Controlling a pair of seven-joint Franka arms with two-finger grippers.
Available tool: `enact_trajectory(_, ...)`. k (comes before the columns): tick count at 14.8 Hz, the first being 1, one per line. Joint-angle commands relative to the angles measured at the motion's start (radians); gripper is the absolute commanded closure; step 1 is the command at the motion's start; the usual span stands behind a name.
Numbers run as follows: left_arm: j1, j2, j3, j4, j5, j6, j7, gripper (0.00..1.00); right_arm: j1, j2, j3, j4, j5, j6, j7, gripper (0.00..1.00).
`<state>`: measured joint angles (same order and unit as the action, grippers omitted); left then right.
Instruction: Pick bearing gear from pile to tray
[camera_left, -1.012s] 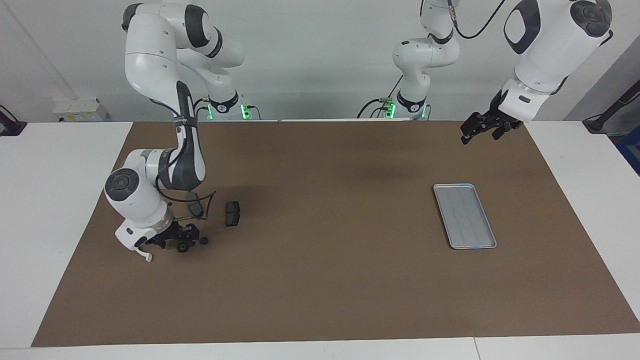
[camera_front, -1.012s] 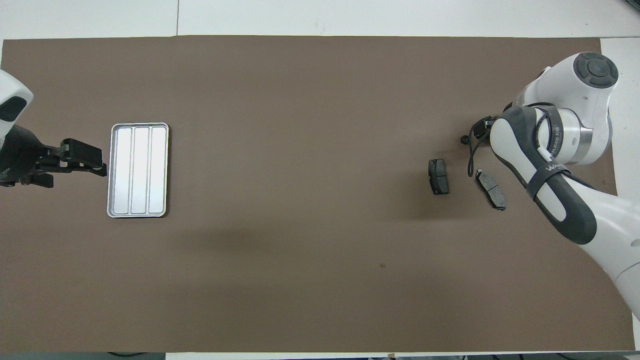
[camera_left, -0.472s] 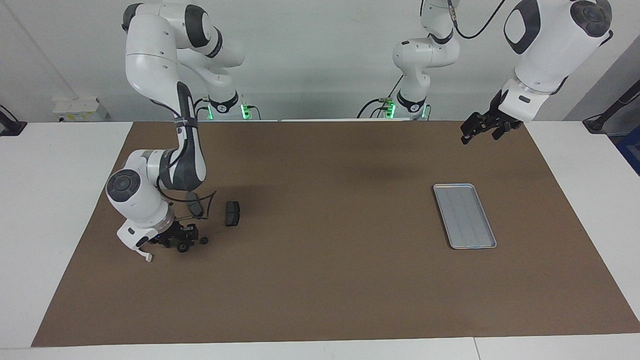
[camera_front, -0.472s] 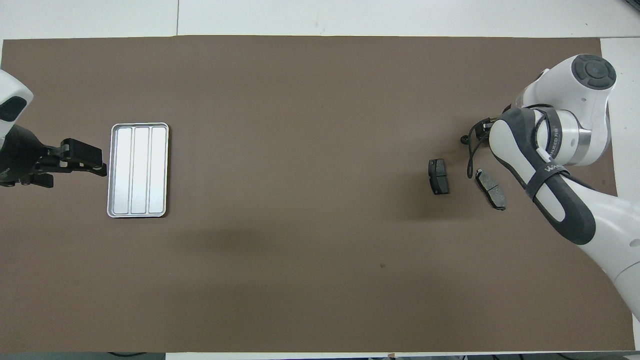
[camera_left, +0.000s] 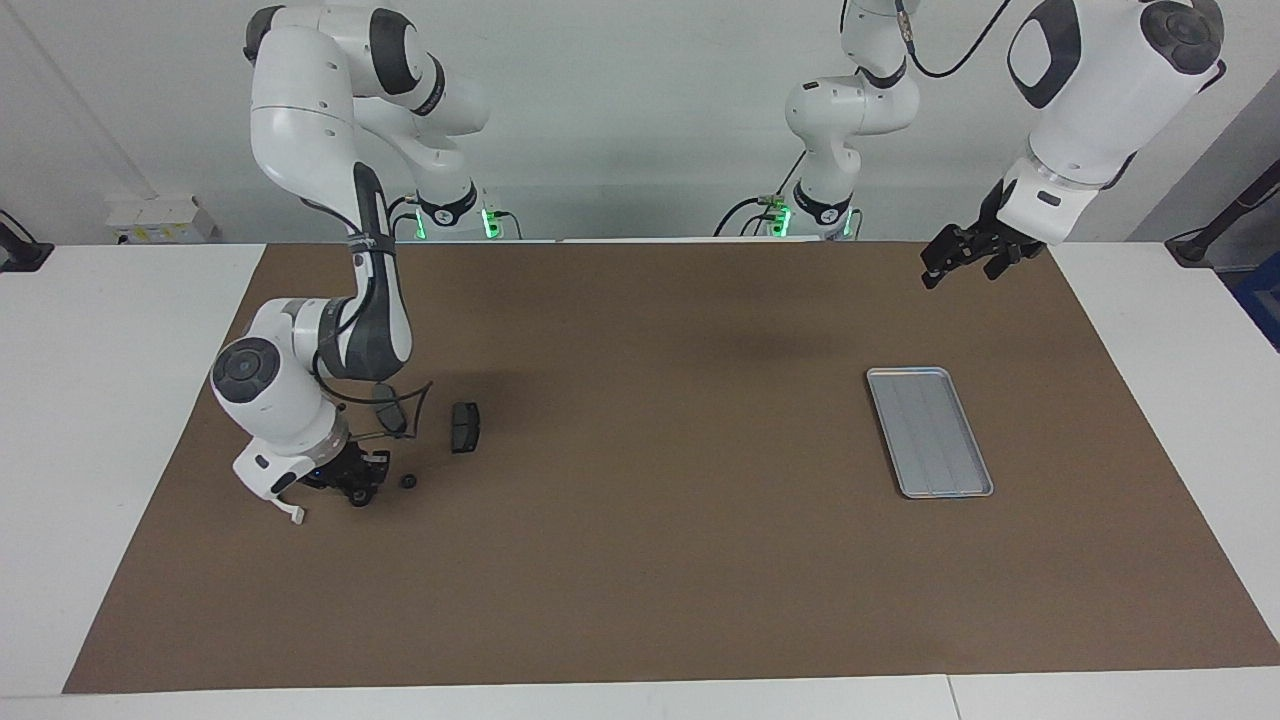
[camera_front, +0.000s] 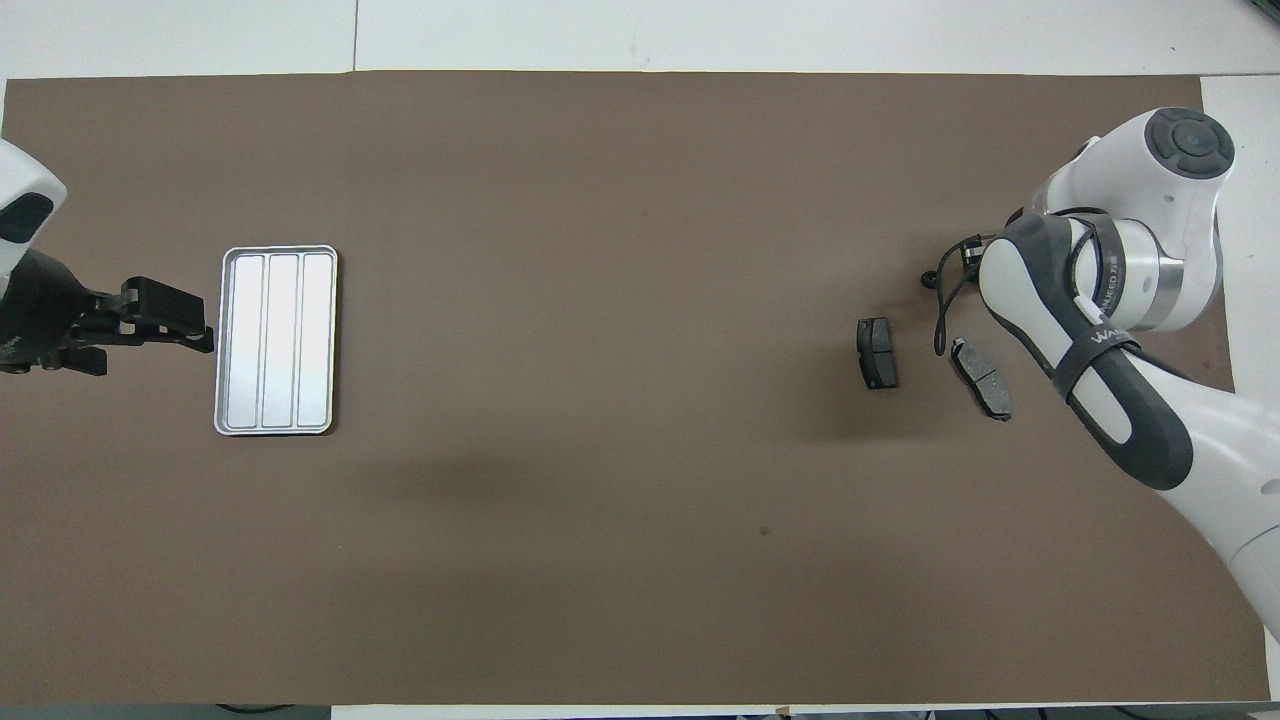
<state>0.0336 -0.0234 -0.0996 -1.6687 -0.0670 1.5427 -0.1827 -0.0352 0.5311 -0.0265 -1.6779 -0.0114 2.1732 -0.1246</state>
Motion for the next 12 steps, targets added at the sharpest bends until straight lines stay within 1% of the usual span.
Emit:
enact_trajectory(1,-0.003,-0.026,0.001,-0.023,0.013,0.007,0.002,0.0,0.003,-0.034,0.005,0.02,0.01,-0.018,0.003,0.82)
enact_trajectory(2,-0.003,-0.026,0.001,-0.023,0.013,0.007,0.002,0.0,0.006,-0.046,0.007,0.039,0.008,-0.038,0.022,0.82)
enact_trajectory(4,-0.003,-0.026,0.001,-0.023,0.013,0.007,0.002,0.0,0.041,-0.051,0.007,0.116,0.008,-0.114,0.069,0.81)
enact_trajectory(6,-0.003,-0.024,0.001,-0.023,0.013,0.007,0.002,0.0,0.084,-0.066,0.007,0.171,-0.004,-0.167,0.175,0.81)
enact_trajectory(8,-0.003,-0.026,0.001,-0.023,0.013,0.007,0.002,0.0,0.164,-0.069,0.004,0.213,-0.007,-0.216,0.282,0.81)
enact_trajectory(12,-0.003,-0.024,0.001,-0.023,0.013,0.007,0.002,0.0,0.351,-0.097,0.007,0.207,-0.039,-0.247,0.63,0.81)
